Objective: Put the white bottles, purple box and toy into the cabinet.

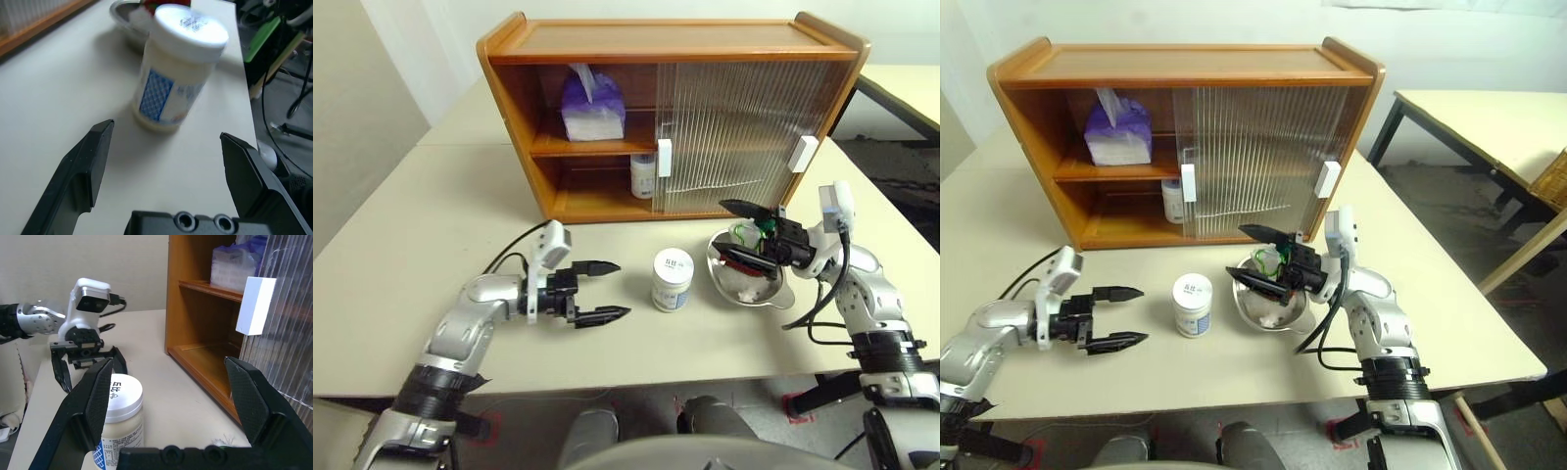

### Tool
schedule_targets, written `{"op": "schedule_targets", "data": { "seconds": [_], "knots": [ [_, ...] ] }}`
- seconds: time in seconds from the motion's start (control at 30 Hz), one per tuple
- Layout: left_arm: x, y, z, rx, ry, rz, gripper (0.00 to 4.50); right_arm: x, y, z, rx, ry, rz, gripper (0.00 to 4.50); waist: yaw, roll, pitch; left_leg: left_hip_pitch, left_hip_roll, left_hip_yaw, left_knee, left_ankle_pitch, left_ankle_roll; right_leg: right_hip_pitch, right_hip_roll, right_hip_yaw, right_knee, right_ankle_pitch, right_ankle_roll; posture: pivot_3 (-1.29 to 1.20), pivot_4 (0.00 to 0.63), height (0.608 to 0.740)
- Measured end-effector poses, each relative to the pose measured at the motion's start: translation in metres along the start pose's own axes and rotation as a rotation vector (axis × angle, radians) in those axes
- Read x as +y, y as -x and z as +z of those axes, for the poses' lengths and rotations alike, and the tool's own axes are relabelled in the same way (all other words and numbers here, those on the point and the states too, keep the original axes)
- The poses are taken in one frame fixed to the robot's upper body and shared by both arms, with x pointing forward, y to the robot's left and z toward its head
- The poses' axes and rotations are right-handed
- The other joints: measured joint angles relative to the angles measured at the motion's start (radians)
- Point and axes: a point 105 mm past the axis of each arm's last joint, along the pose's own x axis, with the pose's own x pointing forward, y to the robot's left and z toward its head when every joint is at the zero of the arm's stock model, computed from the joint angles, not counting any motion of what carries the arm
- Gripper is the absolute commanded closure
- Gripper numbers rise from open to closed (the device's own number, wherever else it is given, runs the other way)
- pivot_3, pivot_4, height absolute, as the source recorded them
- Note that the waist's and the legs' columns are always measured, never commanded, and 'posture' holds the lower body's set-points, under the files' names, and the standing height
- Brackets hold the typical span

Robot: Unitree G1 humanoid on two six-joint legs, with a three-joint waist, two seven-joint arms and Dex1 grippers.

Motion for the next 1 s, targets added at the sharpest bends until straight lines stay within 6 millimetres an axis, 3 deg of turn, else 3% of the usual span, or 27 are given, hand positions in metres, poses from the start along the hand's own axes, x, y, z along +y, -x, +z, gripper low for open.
{"op": "schedule_targets", "data": {
  "seconds": [0.17,0.33,1.0],
  "knots": [
    [0.004,-0.019,-0.007,0.017,0.024,-0.046,0.03,-0.003,0.004,0.002,0.008,0.011,-0.021,0.0,-0.008,0.002,-0.001,-0.001,0.001,0.001,0.0,0.0,0.0,0.0,0.001,0.0,0.0,0.0,0.002,-0.13,0.0,0.74],
    [-0.001,-0.035,-0.035,0.132,0.013,-0.106,0.03,-0.006,0.01,0.008,0.026,0.038,-0.038,0.0,-0.02,0.002,-0.001,-0.001,0.001,0.001,0.0,0.0,0.001,0.0,0.001,0.001,-0.001,-0.002,0.004,-0.15,0.0,0.74],
    [0.01,-0.079,-0.035,0.058,-0.042,-0.059,0.03,-0.006,0.021,0.01,0.055,0.05,-0.079,0.0,-0.031,0.005,-0.003,0.001,-0.006,0.0,0.007,0.0,0.005,0.009,-0.001,0.005,-0.003,-0.008,0.02,-0.17,0.0,0.74]
  ]
}}
